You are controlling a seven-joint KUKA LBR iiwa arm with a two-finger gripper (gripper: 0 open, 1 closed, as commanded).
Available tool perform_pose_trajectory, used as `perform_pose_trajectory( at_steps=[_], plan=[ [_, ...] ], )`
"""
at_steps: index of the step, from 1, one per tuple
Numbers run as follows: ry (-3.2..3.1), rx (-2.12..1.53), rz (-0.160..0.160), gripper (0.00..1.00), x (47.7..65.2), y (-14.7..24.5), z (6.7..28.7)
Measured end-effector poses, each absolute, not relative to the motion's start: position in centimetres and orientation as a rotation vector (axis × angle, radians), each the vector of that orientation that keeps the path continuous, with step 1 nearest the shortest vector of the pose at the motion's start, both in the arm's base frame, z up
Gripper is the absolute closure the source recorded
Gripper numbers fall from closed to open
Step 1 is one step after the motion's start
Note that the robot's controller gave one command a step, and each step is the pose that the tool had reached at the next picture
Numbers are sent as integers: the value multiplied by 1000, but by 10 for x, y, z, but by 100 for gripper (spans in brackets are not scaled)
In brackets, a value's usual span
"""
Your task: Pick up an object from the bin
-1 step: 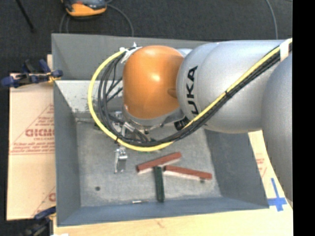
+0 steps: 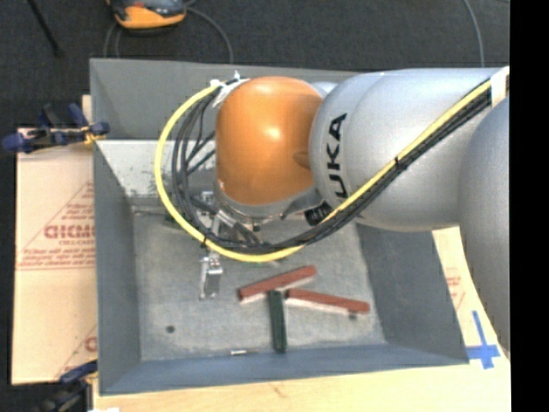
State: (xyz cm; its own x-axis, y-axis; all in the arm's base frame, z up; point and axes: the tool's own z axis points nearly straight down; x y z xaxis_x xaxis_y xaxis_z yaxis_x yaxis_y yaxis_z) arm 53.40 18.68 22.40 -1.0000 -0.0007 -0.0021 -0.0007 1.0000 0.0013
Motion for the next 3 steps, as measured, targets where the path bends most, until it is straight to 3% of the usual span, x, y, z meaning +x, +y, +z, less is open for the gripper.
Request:
perform_pose_trajectory(
  at_steps=[1,2,3],
  plan=[
    [3130,-102,4,0,536,173,192],
    [3108,-413,2,0,537,126,136],
    [3101,-512,-1,0,542,100,115]
  ],
)
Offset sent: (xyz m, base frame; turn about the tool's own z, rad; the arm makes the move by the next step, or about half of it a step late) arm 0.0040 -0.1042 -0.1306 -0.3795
